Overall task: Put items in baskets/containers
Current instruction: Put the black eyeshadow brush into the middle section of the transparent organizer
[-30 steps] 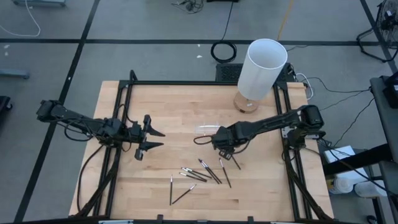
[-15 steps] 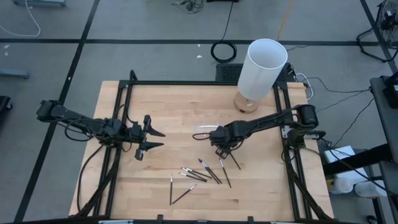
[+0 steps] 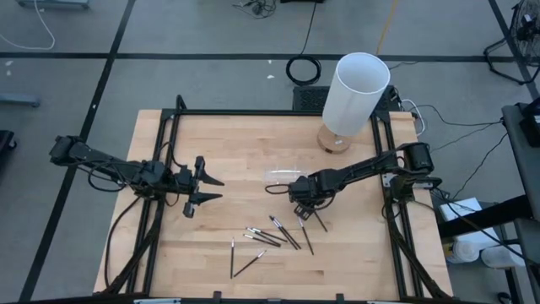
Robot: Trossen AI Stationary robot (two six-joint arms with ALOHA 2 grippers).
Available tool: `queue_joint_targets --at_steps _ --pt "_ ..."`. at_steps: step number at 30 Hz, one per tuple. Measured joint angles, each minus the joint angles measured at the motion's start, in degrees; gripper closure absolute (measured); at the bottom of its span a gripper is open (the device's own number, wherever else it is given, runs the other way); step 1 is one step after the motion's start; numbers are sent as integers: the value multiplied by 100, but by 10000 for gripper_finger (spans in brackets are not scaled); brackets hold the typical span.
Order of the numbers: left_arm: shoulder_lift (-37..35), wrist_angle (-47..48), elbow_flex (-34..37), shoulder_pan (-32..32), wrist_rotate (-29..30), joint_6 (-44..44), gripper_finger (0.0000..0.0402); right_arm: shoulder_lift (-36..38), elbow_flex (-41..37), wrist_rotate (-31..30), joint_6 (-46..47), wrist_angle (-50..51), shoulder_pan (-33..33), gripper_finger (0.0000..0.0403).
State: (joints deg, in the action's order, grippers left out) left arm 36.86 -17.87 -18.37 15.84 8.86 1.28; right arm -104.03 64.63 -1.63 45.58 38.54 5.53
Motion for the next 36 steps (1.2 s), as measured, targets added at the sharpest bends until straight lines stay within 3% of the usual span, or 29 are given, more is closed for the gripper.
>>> queue_joint_targets --at_steps 10,16,26,36 --pt "0 4 0 -1 1 2 231 -354 15 -54 20 179 288 201" --pt "-2 4 0 0 2 13 231 -761 15 145 -42 451 375 266" --pt "-2 4 0 0 0 13 231 -754 19 299 -274 504 381 392" --pt "0 9 0 2 0 42 231 -548 26 125 -293 375 399 400"
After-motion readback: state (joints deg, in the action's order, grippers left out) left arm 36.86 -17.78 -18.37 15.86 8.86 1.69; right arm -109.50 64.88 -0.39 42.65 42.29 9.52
